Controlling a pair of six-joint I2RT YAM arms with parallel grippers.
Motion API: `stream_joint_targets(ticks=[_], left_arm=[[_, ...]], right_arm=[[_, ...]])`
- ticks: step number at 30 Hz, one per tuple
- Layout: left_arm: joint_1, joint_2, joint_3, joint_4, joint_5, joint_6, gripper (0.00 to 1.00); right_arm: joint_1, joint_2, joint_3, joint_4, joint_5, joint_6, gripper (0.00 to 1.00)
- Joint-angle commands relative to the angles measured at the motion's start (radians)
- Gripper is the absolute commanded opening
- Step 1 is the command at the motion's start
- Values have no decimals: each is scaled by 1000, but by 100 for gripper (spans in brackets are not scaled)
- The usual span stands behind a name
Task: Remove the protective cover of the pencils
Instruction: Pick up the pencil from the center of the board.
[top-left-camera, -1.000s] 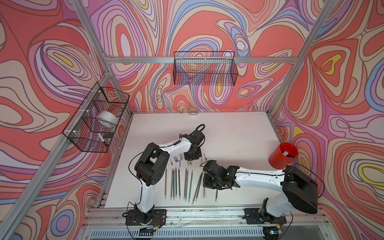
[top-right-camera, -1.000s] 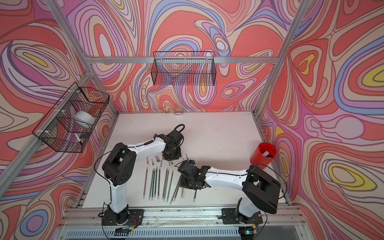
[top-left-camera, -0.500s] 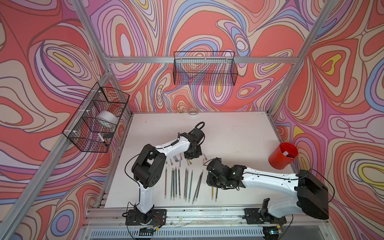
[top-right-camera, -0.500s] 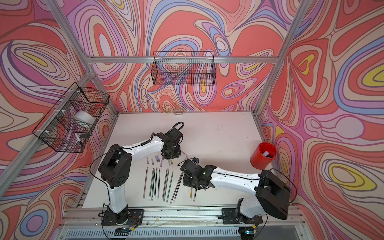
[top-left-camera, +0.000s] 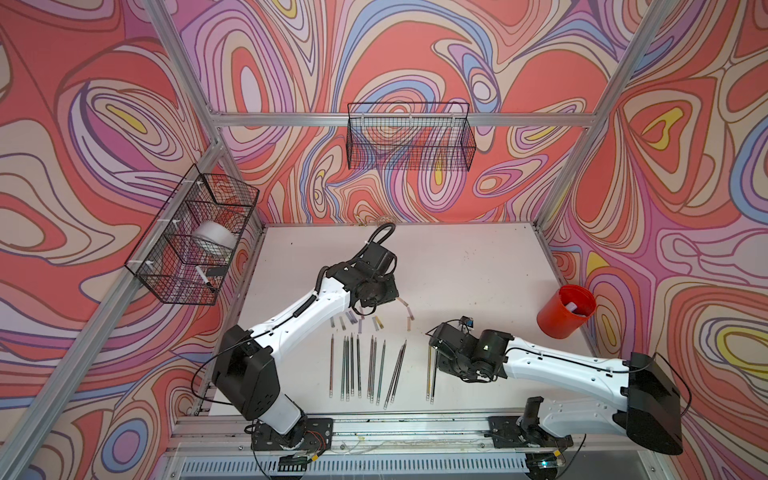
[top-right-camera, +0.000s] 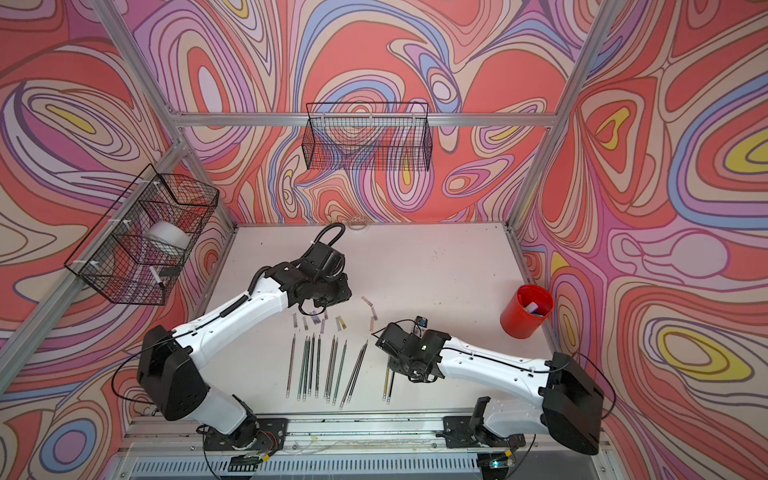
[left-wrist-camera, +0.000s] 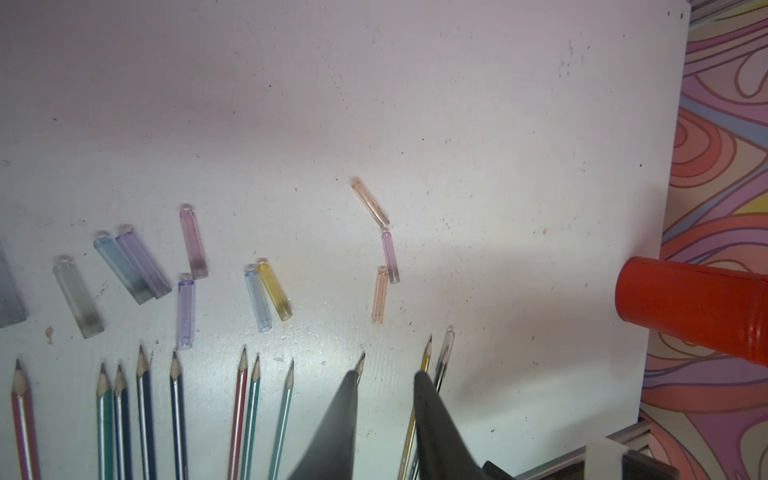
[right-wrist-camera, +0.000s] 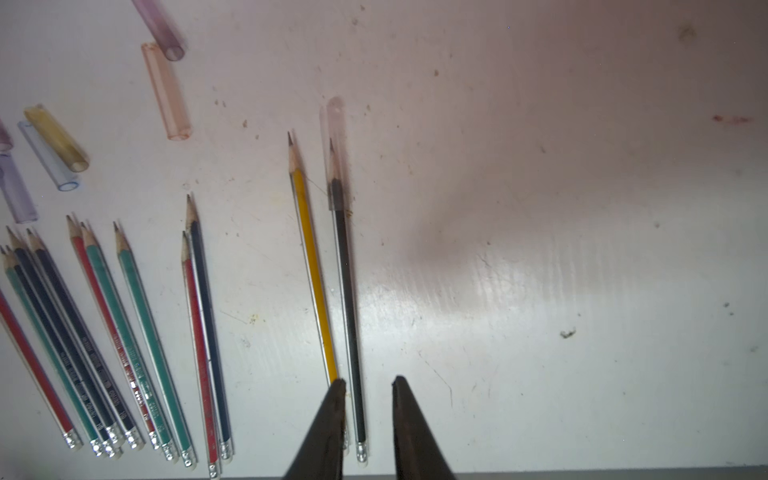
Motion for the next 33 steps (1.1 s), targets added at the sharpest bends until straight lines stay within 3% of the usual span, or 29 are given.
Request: stream_joint_targets(ticks=[1, 12, 25, 33], left_arm=[[-4, -43, -33, -1, -5, -29, 28], [-4, -173, -83, -15, -37, -40, 32], [3, -207, -85, -3, -13, -52, 33], [4, -225, -83, 6, -3, -61, 35]], right_arm=[[-8, 29, -7, 49, -15, -5, 23], [-20, 222, 47, 120, -79, -38, 22], [-24, 317, 41, 122, -105, -30, 17], [-23, 338, 42, 112, -110, -33, 9]])
